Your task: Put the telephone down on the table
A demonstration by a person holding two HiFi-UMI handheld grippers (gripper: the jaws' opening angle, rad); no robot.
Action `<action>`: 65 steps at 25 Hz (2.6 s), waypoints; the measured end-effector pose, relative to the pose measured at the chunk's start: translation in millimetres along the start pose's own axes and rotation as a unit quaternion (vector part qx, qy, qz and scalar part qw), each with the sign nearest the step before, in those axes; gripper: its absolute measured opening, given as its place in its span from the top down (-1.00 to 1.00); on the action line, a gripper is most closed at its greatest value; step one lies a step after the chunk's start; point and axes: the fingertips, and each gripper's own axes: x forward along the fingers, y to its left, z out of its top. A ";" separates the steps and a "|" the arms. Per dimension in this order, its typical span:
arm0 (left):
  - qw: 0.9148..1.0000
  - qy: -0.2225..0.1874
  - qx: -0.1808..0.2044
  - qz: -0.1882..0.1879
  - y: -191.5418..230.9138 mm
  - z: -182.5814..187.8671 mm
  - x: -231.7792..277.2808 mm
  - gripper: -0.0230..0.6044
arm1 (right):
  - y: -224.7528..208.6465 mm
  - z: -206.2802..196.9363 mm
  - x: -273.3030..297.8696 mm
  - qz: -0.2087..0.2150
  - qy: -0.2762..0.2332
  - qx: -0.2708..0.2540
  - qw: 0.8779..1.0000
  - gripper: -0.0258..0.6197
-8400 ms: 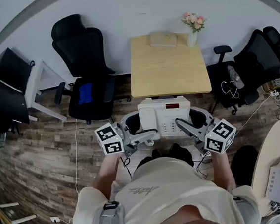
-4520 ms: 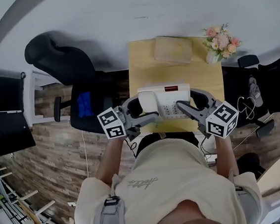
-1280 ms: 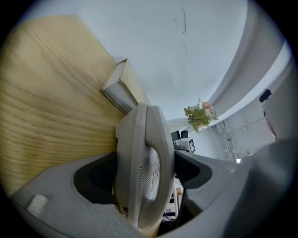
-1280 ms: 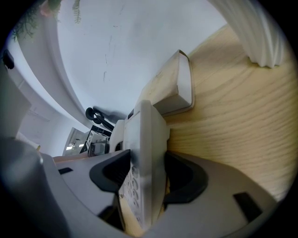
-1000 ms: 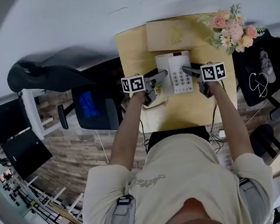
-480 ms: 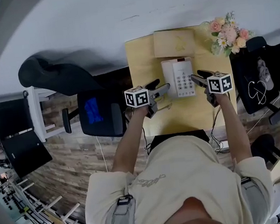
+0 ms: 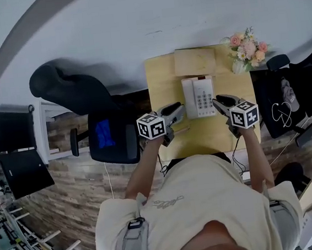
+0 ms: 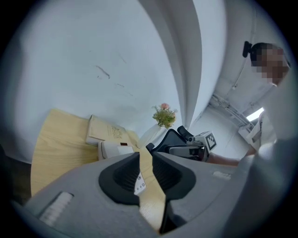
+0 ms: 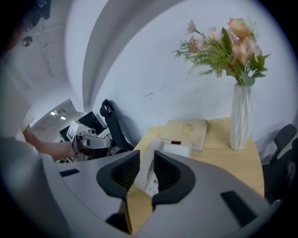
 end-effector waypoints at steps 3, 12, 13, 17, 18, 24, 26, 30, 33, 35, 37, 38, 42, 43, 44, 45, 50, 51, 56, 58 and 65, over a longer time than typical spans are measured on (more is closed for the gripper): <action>0.999 -0.003 0.040 0.007 -13.3 9.4 -4.1 0.81 | 10.9 12.7 -10.0 -0.006 -0.021 -0.012 1.000 0.83; 0.990 -0.039 0.115 0.078 -32.1 58.5 -33.8 0.87 | 48.8 61.8 -39.0 -0.007 -0.074 -0.073 0.995 0.92; 0.989 -0.048 0.115 0.076 -36.3 66.2 -38.0 0.87 | 54.7 69.3 -42.4 -0.005 -0.084 -0.079 0.993 0.92; 0.983 -0.086 0.144 0.072 -60.7 98.7 -56.2 0.87 | 79.5 99.4 -59.5 0.000 -0.119 -0.118 0.986 0.92; 0.981 -0.095 0.154 0.072 -67.3 107.1 -61.2 0.87 | 85.6 106.5 -63.8 0.001 -0.128 -0.126 0.984 0.92; 0.962 -0.129 0.226 0.086 -96.3 149.9 -81.9 0.87 | 112.2 147.4 -87.7 -0.005 -0.181 -0.160 0.970 0.92; 0.954 -0.135 0.250 0.094 -103.3 159.9 -85.8 0.87 | 118.6 159.1 -96.8 -0.012 -0.195 -0.172 0.965 0.92; 0.932 -0.140 0.313 0.120 -117.3 181.2 -88.9 0.87 | 124.3 180.1 -112.5 -0.033 -0.224 -0.190 0.955 0.92; 0.924 -0.147 0.333 0.120 -128.6 195.9 -87.1 0.87 | 124.5 192.1 -121.9 -0.046 -0.241 -0.195 0.949 0.92; 0.920 -0.156 0.338 0.118 -134.7 205.6 -86.0 0.87 | 125.9 200.1 -127.9 -0.050 -0.250 -0.201 0.946 0.92; 0.917 -0.166 0.343 0.119 -139.7 215.7 -86.3 0.87 | 127.9 208.8 -132.9 -0.054 -0.257 -0.208 0.942 0.92; 0.914 -0.170 0.347 0.121 -141.7 220.5 -86.6 0.87 | 128.7 213.4 -135.1 -0.057 -0.260 -0.213 0.940 0.92; 0.906 -0.181 0.360 0.127 -146.2 235.9 -89.3 0.87 | 130.7 228.5 -143.1 -0.068 -0.276 -0.223 0.932 0.92; 0.906 -0.183 0.360 0.128 -146.5 238.6 -90.6 0.87 | 131.7 231.0 -145.0 -0.069 -0.280 -0.224 0.931 0.92; 0.905 -0.185 0.360 0.129 -146.7 240.8 -92.1 0.87 | 133.0 232.8 -146.7 -0.071 -0.284 -0.225 0.929 0.92; 0.905 -0.187 0.360 0.130 -146.9 242.6 -93.4 0.87 | 134.3 234.0 -148.2 -0.071 -0.286 -0.228 0.928 0.92; 0.903 -0.191 0.359 0.141 -144.5 247.1 -98.3 0.87 | 142.2 231.4 -149.7 -0.060 -0.285 -0.236 0.927 0.92; 0.903 -0.192 0.357 0.142 -143.4 246.9 -99.7 0.87 | 143.1 229.7 -148.1 -0.061 -0.281 -0.237 0.928 0.92; 0.904 -0.193 0.351 0.148 -141.6 241.0 -103.3 0.87 | 143.5 225.9 -146.0 -0.062 -0.275 -0.238 0.929 0.92; 0.904 -0.193 0.350 0.150 -140.4 238.6 -105.5 0.87 | 145.0 226.4 -145.7 -0.062 -0.275 -0.240 0.929 0.92; 0.910 -0.177 0.341 0.156 -131.7 219.2 -109.5 0.87 | 146.3 221.9 -140.6 -0.051 -0.267 -0.238 0.932 0.92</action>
